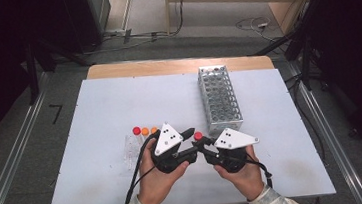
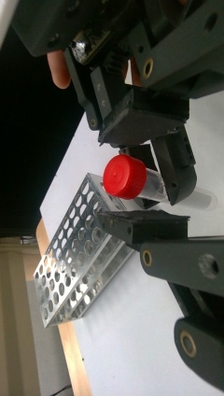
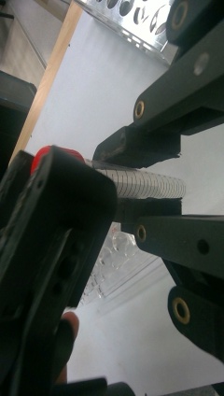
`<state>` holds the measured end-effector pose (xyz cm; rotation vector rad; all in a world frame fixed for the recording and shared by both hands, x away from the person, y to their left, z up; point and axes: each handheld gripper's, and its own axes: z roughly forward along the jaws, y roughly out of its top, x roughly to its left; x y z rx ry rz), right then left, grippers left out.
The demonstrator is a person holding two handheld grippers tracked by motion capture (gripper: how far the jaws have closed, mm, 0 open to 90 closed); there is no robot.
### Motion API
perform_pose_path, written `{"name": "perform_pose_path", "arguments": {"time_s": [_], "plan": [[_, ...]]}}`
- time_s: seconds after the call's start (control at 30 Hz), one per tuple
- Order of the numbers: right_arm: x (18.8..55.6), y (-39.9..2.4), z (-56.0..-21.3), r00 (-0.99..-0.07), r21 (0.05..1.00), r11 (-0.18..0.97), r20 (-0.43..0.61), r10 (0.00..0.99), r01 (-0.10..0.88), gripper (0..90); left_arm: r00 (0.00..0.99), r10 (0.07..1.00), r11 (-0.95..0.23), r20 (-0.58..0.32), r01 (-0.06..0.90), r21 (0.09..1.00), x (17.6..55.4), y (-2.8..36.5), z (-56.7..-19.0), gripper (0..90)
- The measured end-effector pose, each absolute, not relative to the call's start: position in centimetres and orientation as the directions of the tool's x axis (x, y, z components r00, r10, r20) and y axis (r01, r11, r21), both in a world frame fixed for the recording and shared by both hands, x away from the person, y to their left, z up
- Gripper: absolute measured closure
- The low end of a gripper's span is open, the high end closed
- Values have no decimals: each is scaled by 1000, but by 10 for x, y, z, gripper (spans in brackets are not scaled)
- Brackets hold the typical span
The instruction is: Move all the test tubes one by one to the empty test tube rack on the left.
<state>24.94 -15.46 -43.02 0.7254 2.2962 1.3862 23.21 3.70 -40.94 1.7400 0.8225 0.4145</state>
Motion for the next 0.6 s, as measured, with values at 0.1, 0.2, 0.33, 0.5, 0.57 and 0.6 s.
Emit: {"name": "perform_pose_path", "arguments": {"time_s": [0.1, 0.2, 0.33, 0.5, 0.57, 0.6], "plan": [[248, -154, -430, -804, 891, 388, -43, 592, 238, 711, 696, 708, -157, -119, 320, 935, 233, 36, -410, 592], [248, -153, -430, -806, 890, 390, -43, 590, 238, 711, 695, 710, -158, -118, 320, 934, 233, 35, -411, 641], [248, -153, -430, -807, 890, 389, -42, 589, 238, 711, 694, 711, -160, -114, 318, 935, 233, 36, -411, 680], [248, -154, -430, -809, 892, 381, -31, 588, 243, 652, 694, 712, -164, -109, 315, 935, 233, 37, -411, 699], [248, -154, -430, -809, 895, 376, -28, 587, 241, 597, 692, 714, -158, -108, 310, 937, 232, 37, -410, 700], [248, -154, -429, -809, 898, 368, -21, 587, 243, 532, 692, 714, -159, -109, 311, 937, 232, 38, -409, 700]]}}
